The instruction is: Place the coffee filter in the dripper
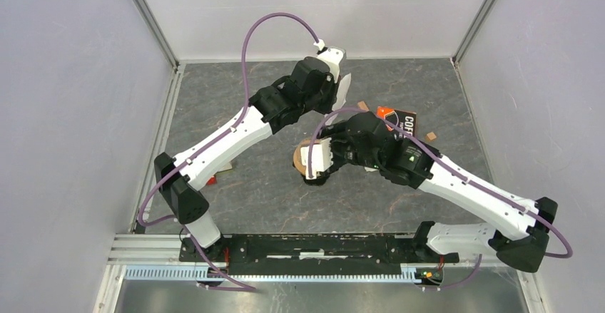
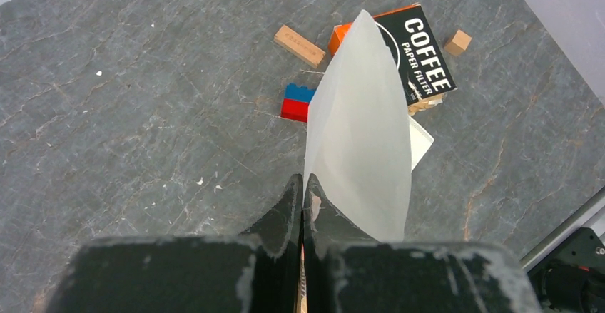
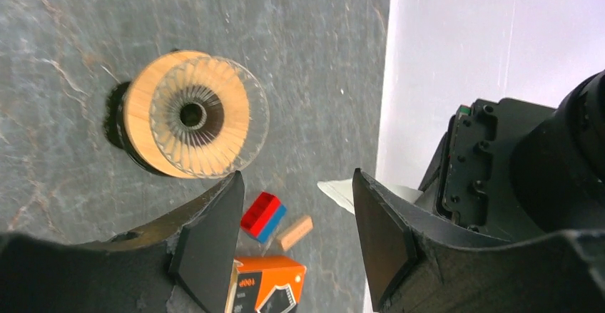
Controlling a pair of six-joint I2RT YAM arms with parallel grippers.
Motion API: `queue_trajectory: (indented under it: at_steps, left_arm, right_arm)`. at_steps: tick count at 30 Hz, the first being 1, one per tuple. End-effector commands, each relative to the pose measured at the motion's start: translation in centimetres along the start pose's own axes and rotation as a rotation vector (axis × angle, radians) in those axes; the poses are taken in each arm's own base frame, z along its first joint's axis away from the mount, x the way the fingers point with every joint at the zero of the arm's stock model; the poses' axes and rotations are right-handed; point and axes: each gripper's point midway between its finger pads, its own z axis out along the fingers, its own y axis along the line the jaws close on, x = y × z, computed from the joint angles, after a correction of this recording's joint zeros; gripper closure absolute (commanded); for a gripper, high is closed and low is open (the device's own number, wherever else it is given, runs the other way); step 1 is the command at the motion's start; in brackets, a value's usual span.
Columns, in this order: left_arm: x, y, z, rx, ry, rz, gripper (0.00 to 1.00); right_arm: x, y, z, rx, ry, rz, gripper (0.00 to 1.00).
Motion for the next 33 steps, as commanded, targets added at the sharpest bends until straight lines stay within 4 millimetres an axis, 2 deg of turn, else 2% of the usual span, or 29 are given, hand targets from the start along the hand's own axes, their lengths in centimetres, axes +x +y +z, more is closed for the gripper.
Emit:
queue_trajectory:
  at_steps: [1,6,10,12,15,21,26,28,31,33]
  left_arm:
    - [-1.9,-0.3,-0.5,-0.01,-0.058,-0.083,0.98]
    - [-1.8,-0.4,-1.0,-0.002,-0.064,-0.093,0.98]
    - [-1.8,-0.2,-1.4,0.0,-0.074,-0.107,0.98]
    - [-1.9,0.1,-1.6,-0.01,-0.084,-0.111,0.98]
    - [-2.2,0.7,-1.9,-0.02,-0.094,-0.13,0.98]
    - [-2.3,0.6,-2.1,0.005,-0.112,-0.111,0.98]
    - [-1.9,1.1,-2.0,-0.002,-0.131,-0.024,0.98]
    - [-1.6,1.5,-1.9,-0.017,-0.135,0.005,0.98]
    - [-1.4,1.5,-2.1,-0.024,-0.14,0.027,0.98]
    - [-1.3,1.4,-2.2,-0.033,-0.146,0.047,0.98]
  right_arm:
    - [1.8,-2.3,-0.3,0.135,0.144,-0.05,0.37]
    - [2.9,-3.2,-0.3,0.201,0.214,-0.049,0.38]
    - [4.7,-3.0,0.0,0.228,0.292,-0.059,0.41]
    - [5.1,-3.0,0.0,0.235,0.289,-0.035,0.43]
    - [5.5,-3.9,-0.8,0.26,0.246,0.046,0.48]
    - [3.8,-4.7,-2.1,0.21,0.018,0.237,0.49]
    - [1.1,-5.6,-4.9,0.191,-0.265,0.423,0.39]
    - [0.4,-6.8,-6.3,0.206,-0.328,0.488,0.38]
    - [-0.1,-9.7,-8.4,0.283,-0.366,0.577,0.36]
    - [0.5,-11.7,-9.3,0.355,-0.358,0.653,0.35]
